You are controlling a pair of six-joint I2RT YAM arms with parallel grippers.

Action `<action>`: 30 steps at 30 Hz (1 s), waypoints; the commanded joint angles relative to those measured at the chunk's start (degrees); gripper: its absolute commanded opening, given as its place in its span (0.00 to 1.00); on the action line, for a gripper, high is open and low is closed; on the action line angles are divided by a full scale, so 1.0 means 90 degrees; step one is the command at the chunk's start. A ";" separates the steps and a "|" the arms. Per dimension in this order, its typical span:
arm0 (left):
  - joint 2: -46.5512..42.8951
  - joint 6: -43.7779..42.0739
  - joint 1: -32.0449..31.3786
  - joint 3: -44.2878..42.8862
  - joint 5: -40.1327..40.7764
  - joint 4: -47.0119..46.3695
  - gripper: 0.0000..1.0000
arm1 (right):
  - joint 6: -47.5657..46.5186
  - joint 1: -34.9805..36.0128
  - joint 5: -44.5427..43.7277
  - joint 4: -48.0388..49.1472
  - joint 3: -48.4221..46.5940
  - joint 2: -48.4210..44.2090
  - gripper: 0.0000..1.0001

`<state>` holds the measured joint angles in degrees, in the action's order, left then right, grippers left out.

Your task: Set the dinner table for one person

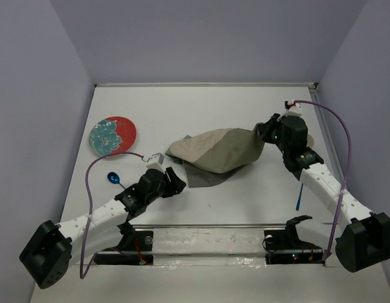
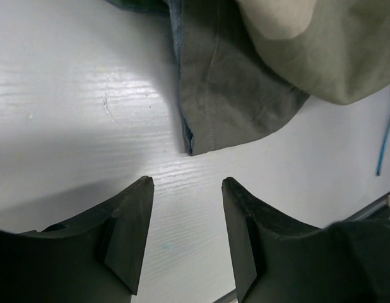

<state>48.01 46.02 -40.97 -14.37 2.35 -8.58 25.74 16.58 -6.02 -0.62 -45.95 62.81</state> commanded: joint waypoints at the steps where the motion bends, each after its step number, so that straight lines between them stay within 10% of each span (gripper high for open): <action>1: 0.0863 0.0316 -0.0563 -0.0267 0.1026 -0.0356 0.58 | 0.0021 0.0004 -0.0210 0.0333 0.0037 -0.0103 0.00; 22: 0.3141 0.0170 -0.1580 -0.1176 0.2561 -0.0756 0.52 | 0.0167 0.0004 0.0268 0.0469 0.0174 -0.0006 0.00; 30: 0.3611 0.0053 -0.1795 -0.1382 0.2571 -0.0619 0.35 | 0.0139 0.0004 0.0259 0.0499 0.0174 -0.0064 0.00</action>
<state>79.59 47.55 -56.64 -26.39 23.35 -16.03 27.03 16.58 -4.03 0.49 -44.12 63.42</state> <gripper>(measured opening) 0.425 0.015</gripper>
